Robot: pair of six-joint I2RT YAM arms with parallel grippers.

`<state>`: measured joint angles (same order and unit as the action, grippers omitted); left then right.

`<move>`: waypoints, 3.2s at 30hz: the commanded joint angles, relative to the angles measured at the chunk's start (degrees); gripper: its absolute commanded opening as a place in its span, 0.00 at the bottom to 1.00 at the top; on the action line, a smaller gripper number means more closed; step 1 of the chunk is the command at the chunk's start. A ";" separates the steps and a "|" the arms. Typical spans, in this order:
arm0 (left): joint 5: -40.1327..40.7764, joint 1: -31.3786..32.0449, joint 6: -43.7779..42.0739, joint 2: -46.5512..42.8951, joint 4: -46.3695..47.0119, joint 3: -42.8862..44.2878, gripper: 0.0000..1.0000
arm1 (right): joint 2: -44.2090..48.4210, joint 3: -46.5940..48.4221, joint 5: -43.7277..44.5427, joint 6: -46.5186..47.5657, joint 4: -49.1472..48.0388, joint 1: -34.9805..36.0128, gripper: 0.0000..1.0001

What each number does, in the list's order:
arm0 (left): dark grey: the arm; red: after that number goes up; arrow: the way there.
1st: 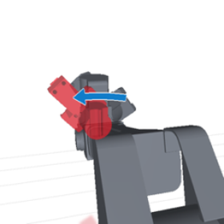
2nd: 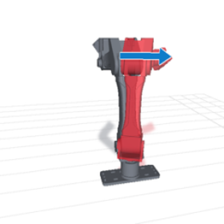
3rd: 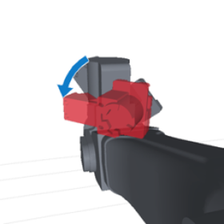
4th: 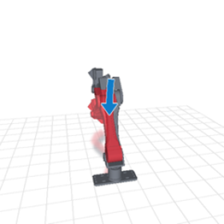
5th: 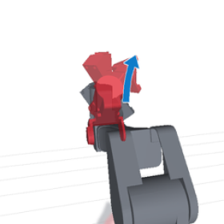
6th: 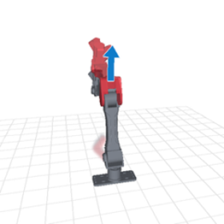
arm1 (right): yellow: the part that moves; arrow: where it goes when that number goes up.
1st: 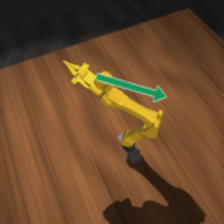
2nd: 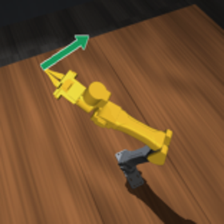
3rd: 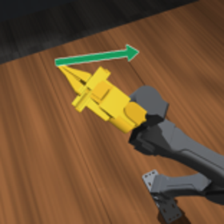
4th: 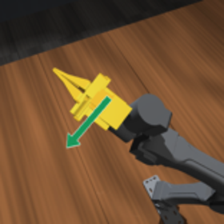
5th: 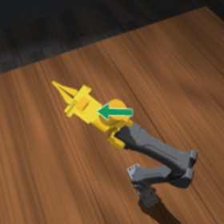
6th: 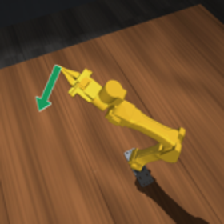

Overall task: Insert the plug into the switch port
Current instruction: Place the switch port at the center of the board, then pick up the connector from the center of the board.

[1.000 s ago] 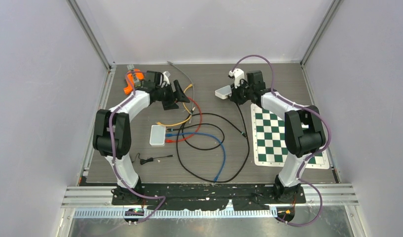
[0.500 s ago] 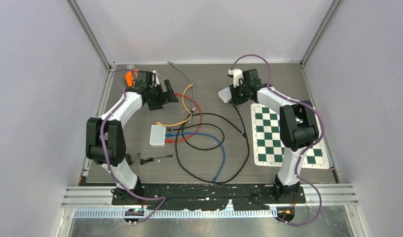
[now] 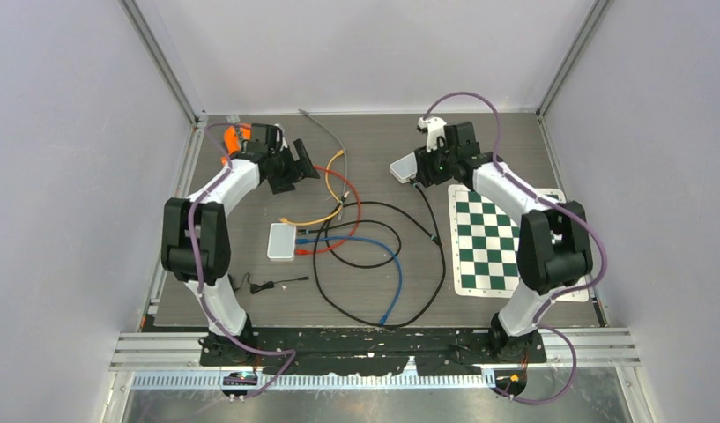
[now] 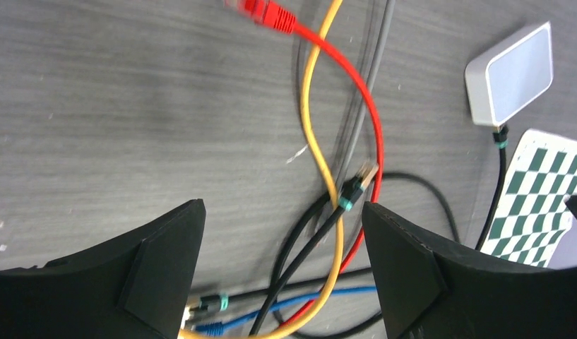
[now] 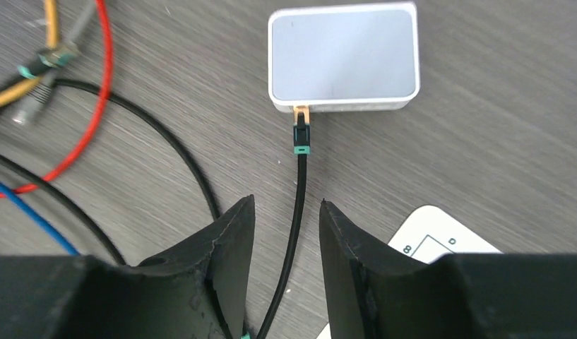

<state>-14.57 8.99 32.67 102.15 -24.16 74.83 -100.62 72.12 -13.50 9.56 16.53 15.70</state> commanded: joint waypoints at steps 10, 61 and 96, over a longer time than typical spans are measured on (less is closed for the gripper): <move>-2.14 0.32 0.48 11.46 10.81 15.31 0.77 | 11.65 -4.45 1.74 -10.73 -3.56 4.50 0.48; 8.63 14.38 -0.27 24.17 -13.53 29.65 0.35 | 27.53 -11.33 -1.16 -18.03 -10.22 6.71 0.45; 1.21 7.88 -12.97 -31.59 -10.06 -12.98 1.00 | -21.04 7.61 4.05 -56.05 -35.61 12.65 0.49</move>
<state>-13.30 16.80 22.85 76.58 -30.94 65.67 -119.00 74.96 -10.79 -42.19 -13.98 27.03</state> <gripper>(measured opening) 0.994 0.491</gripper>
